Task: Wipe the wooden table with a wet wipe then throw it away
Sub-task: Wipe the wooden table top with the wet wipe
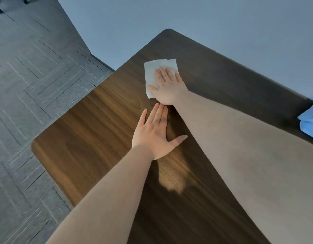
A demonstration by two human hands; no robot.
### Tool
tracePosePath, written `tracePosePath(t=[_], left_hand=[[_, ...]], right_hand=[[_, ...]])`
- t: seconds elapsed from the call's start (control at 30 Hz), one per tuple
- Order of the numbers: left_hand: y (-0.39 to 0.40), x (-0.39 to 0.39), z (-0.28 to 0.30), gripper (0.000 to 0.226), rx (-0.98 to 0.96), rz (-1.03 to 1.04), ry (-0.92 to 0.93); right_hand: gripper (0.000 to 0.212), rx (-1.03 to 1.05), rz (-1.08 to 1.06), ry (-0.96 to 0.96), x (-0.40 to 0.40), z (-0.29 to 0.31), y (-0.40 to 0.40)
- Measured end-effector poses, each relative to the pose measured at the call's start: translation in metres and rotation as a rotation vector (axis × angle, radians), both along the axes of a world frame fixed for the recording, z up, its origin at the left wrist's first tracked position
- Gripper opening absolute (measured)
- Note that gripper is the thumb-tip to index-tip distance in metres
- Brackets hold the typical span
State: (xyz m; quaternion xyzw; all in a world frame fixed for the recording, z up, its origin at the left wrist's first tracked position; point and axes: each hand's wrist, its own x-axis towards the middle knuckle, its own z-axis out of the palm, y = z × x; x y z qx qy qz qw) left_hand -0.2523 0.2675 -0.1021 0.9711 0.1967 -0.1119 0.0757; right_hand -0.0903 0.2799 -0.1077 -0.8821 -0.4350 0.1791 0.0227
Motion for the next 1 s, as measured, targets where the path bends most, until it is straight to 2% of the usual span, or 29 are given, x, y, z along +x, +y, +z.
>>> tracePosePath(t=[0.17,0.33,0.43,0.7,1.0], left_hand=[[-0.002,0.0,0.003,0.103,0.001,-0.011,0.009],[-0.005,0.0,0.009,0.099,0.069,-0.072,0.083],[-0.023,0.006,0.017,0.092,0.087,-0.178,0.101],[-0.16,0.05,0.024,0.084,-0.027,-0.481,0.073],[-0.311,0.076,0.024,0.085,-0.009,-0.823,0.126]], right_hand=[[0.067,-0.002,-0.111,0.024,-0.009,0.005,-0.048],[0.066,-0.018,-0.243,0.064,-0.02,0.01,-0.137],[0.066,-0.046,-0.343,0.077,-0.023,0.011,-0.195],[0.068,-0.124,-0.662,0.051,-0.037,0.012,-0.384],[0.069,-0.093,-1.047,0.044,-0.069,0.013,-0.562]])
